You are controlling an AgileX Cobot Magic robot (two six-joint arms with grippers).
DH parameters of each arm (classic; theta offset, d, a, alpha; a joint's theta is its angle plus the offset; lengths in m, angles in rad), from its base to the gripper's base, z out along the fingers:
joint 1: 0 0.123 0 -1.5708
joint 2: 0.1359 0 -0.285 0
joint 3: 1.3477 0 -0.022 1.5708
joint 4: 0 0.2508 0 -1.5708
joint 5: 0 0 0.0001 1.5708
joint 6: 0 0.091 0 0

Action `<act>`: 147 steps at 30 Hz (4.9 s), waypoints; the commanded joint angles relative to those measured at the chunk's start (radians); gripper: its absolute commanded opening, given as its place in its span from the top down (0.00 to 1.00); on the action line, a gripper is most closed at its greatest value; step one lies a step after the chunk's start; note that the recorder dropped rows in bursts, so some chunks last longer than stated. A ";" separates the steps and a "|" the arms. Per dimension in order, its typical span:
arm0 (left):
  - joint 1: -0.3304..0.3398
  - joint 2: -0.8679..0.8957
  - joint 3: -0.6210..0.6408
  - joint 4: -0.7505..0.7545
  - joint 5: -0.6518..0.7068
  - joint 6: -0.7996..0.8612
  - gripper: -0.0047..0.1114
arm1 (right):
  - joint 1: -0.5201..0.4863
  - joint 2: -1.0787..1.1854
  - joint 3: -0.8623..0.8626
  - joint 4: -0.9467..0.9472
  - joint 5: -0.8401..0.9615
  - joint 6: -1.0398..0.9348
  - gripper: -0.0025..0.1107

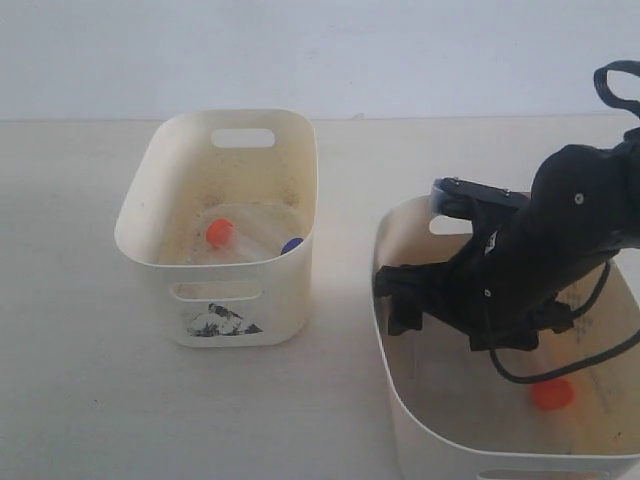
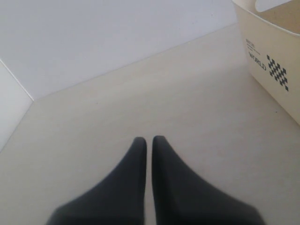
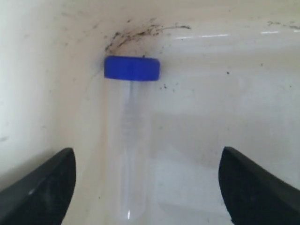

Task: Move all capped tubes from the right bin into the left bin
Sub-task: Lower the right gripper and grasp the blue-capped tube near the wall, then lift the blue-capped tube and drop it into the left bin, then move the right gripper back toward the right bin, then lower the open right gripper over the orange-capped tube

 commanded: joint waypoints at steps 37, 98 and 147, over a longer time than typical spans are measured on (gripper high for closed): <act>-0.005 0.000 -0.004 -0.003 -0.003 -0.010 0.92 | 0.008 -0.144 -0.004 0.018 0.183 -0.159 0.98; -0.005 0.000 -0.004 -0.003 -0.003 -0.010 0.92 | 0.108 -0.167 -0.483 -0.116 0.293 -0.268 0.98; -0.005 0.000 -0.004 -0.003 -0.003 -0.010 0.92 | 0.108 0.075 -0.351 -0.493 0.762 0.264 0.98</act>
